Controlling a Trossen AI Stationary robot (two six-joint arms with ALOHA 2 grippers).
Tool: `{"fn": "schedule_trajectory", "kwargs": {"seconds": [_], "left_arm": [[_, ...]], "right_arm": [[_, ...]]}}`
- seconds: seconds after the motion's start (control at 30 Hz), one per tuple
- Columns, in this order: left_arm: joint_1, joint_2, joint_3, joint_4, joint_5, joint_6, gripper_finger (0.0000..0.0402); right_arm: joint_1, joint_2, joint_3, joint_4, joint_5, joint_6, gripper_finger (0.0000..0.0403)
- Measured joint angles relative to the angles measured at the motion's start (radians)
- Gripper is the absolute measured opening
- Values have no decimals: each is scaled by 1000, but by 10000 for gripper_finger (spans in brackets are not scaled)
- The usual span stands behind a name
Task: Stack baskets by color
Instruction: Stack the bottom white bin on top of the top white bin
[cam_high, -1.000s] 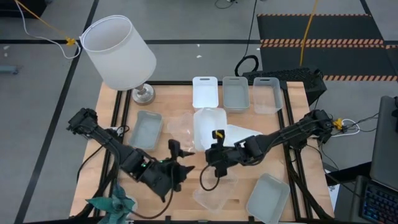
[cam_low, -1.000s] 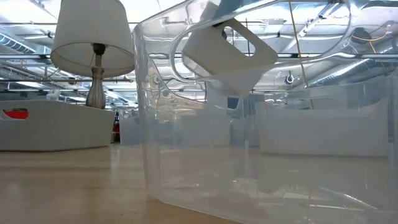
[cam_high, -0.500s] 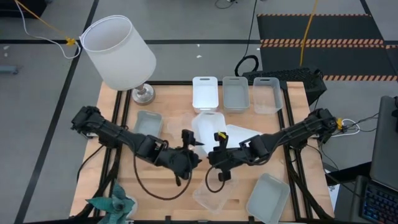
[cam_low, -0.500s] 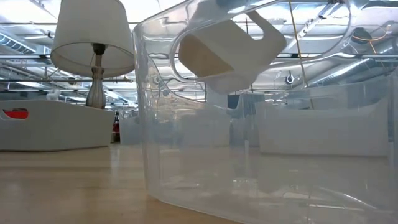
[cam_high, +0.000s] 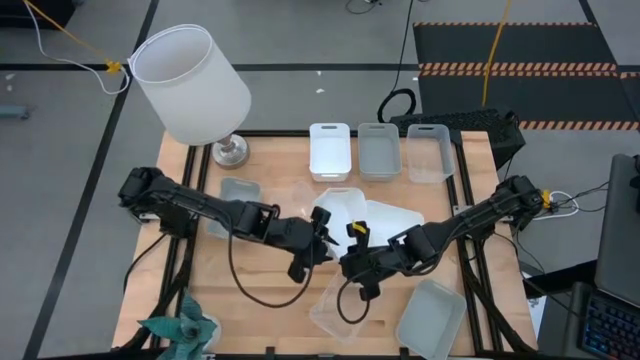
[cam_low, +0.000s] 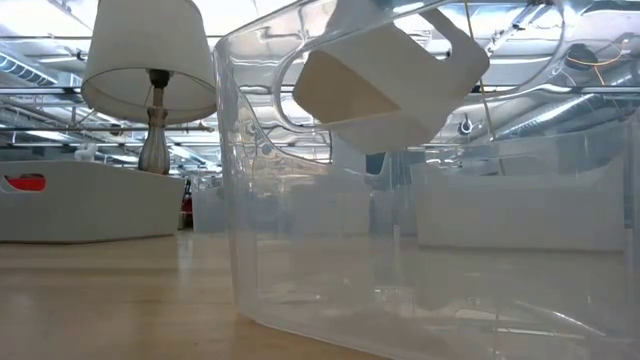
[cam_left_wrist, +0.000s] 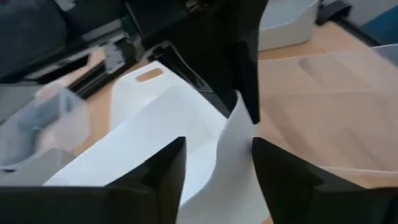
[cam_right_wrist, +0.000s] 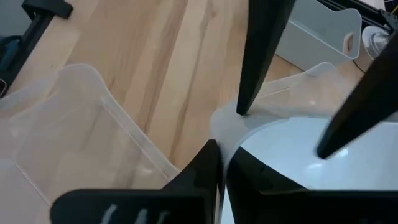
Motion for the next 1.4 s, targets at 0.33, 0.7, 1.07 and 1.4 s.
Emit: {"fn": "schedule_trajectory", "kwargs": {"seconds": [0.33, 0.7, 1.07, 1.4], "left_arm": [[7, 0, 0, -7, 92, -14, 78], [6, 0, 0, -22, 137, 24, 5], [-37, 0, 0, -123, 188, 145, 5], [-100, 0, 0, -133, 255, 268, 7]], "right_arm": [[1, 0, 0, 18, -2, -75, 16], [51, 1, 0, 73, 111, -129, 119], [149, -84, 0, 41, 133, -157, 235], [180, -98, -73, 21, 131, -219, 207]]}}
